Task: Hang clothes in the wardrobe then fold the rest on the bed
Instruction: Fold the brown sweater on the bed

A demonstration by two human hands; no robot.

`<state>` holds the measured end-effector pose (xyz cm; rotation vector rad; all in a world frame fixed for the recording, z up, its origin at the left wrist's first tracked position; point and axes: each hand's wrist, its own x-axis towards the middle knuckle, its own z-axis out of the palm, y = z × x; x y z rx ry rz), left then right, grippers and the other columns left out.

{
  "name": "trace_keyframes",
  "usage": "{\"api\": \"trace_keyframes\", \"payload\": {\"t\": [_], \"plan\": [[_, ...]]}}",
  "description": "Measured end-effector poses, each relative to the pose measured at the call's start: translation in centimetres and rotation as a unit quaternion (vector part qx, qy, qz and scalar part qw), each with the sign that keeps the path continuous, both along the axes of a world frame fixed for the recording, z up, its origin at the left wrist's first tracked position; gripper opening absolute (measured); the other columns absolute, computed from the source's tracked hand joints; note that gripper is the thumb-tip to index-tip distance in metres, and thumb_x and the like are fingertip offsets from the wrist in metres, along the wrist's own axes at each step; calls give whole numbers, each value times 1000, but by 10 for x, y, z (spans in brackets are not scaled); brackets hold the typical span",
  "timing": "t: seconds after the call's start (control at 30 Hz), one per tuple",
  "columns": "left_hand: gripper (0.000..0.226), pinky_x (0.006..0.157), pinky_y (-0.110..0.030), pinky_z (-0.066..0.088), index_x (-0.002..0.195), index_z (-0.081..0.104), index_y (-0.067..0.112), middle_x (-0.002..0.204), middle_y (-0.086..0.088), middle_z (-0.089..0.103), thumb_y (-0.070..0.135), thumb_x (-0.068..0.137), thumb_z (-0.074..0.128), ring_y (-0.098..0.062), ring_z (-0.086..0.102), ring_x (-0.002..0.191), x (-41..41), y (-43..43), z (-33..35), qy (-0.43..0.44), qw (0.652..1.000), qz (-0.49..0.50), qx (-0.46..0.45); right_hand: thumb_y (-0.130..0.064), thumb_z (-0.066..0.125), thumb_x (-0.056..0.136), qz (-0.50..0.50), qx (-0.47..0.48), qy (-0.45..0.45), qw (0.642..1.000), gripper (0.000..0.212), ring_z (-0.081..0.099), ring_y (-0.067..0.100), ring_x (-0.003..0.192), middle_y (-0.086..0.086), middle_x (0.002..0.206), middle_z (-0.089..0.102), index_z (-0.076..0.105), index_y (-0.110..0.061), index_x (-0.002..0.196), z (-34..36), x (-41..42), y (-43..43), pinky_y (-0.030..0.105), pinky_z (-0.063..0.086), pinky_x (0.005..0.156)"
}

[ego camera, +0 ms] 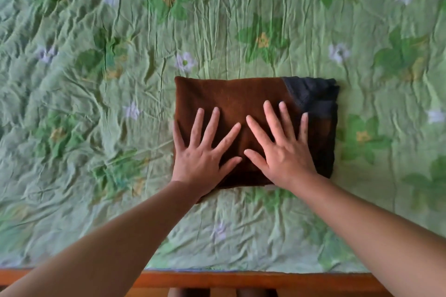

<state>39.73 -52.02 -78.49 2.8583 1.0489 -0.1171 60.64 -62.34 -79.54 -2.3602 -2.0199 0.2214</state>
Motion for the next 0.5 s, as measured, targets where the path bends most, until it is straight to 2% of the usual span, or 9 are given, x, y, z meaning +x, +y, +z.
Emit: {"api": "trace_keyframes", "payload": {"t": [0.2,0.27,0.33,0.4,0.47,0.5], "plan": [[74,108,-78,11,158,12,44,169,-8,4,77,93,27,-35,2,155,-4,2,-14,13,1000,-28,-1,-75,20,97,25,-42,-14,999,77,-3,36,157,8,171,-5,7,-36,163,-15,2,0,76,5,115],[72,113,-74,11,159,14,42,169,-7,3,73,96,30,-30,2,156,-4,2,-9,-29,999,4,-19,-72,24,99,13,-15,15,1000,75,0,33,157,8,171,-2,14,-35,162,-11,4,-2,75,7,115],[71,119,-64,14,159,15,41,169,-6,2,64,98,42,-25,5,156,-8,4,-2,-122,984,106,-80,-67,38,98,-76,33,62,995,73,8,32,157,12,170,8,29,-29,160,-3,10,-8,73,10,117],[78,119,-55,27,157,15,45,164,-2,13,57,93,58,-24,18,152,-15,12,7,-212,923,262,-185,-64,53,92,-223,77,95,967,76,21,38,152,20,165,20,38,-24,156,5,25,-14,67,20,116],[81,113,-50,40,153,17,50,154,-2,34,51,89,67,-20,41,141,-19,22,16,-279,822,395,-300,-59,65,87,-357,82,167,915,78,33,41,143,25,156,32,40,-28,154,12,40,-18,56,32,114],[78,110,-50,44,151,18,53,150,-2,42,45,91,68,-18,49,135,-18,27,21,-310,773,426,-354,-55,71,86,-402,76,218,886,76,39,38,137,22,149,40,41,-31,152,14,47,-19,48,36,111]]}}
